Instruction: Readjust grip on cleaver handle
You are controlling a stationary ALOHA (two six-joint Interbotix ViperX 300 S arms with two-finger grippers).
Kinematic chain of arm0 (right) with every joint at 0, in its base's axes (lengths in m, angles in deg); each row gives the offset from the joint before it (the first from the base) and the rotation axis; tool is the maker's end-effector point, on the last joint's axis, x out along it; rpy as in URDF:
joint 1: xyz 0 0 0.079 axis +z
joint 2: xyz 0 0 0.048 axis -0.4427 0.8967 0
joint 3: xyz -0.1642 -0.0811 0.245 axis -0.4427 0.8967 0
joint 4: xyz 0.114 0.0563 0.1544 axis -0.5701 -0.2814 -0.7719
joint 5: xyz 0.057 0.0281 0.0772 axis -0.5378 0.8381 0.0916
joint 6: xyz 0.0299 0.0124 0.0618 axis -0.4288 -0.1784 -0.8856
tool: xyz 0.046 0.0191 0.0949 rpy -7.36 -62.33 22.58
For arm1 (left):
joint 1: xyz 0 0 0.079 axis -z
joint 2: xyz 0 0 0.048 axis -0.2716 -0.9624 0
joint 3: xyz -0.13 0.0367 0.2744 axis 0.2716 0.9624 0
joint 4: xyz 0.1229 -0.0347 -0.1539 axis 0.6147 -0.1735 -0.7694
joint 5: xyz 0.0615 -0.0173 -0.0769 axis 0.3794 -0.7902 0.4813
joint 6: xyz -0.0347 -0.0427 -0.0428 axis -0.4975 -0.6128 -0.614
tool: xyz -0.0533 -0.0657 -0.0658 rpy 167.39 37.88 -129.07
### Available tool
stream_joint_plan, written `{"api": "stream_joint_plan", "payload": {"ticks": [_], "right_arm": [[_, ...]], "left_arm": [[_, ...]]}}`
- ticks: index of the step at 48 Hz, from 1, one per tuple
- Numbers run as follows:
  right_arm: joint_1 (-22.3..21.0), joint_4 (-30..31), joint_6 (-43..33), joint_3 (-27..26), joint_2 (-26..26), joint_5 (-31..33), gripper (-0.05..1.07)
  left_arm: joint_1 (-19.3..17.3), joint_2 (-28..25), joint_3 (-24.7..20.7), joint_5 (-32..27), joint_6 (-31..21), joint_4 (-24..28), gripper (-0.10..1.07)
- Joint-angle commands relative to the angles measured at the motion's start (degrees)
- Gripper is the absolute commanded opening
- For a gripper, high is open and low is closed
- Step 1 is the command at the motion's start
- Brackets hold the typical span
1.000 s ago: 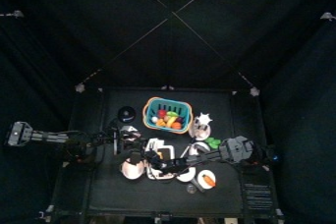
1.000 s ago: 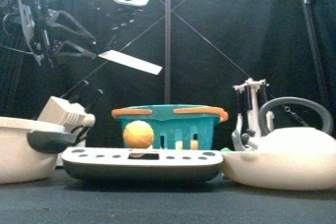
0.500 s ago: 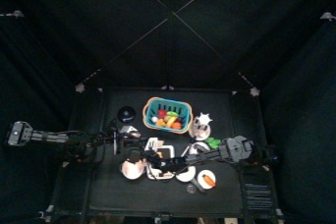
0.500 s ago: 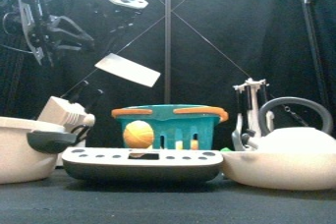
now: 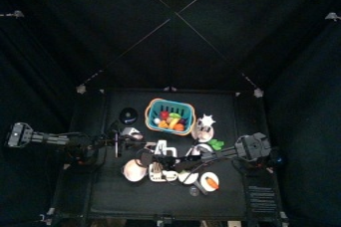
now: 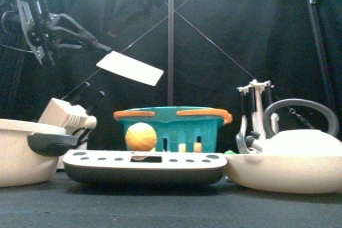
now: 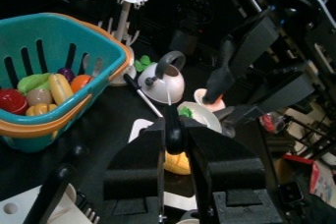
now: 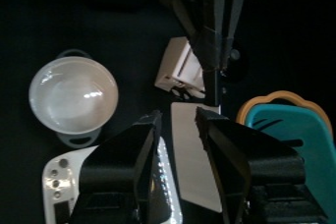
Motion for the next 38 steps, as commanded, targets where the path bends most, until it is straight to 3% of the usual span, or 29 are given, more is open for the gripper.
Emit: {"api": "stream_joint_plan", "payload": {"ticks": [1, 6, 9, 18, 22, 28, 34, 38], "right_arm": [[-2.5, 2.1, -6.3, 7.6, -6.8, -11.5, 0.74], [-6.1, 4.8, -14.2, 17.5, -10.8, -26.4, 0.74], [-7.2, 5.4, -14.7, 20.6, -12.0, -31.1, 0.74], [-10.5, 6.7, -14.2, 27.0, -19.0, -33.2, 0.72], [-12.8, 7.2, -13.7, 30.2, -23.4, -37.2, 0.72], [-22.5, 8.3, -12.7, 37.2, -32.1, -44.7, 0.72], [-33.8, 6.0, -13.4, 42.5, -36.7, -51.2, 0.72], [-35.0, 0.8, -12.5, 46.8, -38.1, -52.4, 0.72]], "left_arm": [[-0.1, 0.1, -0.9, 0.2, 0.1, 1.8, 0.44], [-0.1, 0.4, -0.8, 0.5, 0.2, 3.8, 0.44], [-0.2, 0.4, -0.7, 0.5, 0.2, 5.4, 0.44], [-0.4, 0.8, -0.1, 0.6, 0.2, 8.8, 0.44], [-0.9, 0.9, -0.3, 0.9, 0.2, 9.1, 0.44], [-1.5, 1.8, -0.2, 1.6, 0.4, 12.0, 0.44], [-3.5, 1.8, -0.8, 3.6, 0.3, 17.8, 0.44], [-3.7, 1.8, -0.8, 5.0, 0.1, 17.6, 0.44]]}}
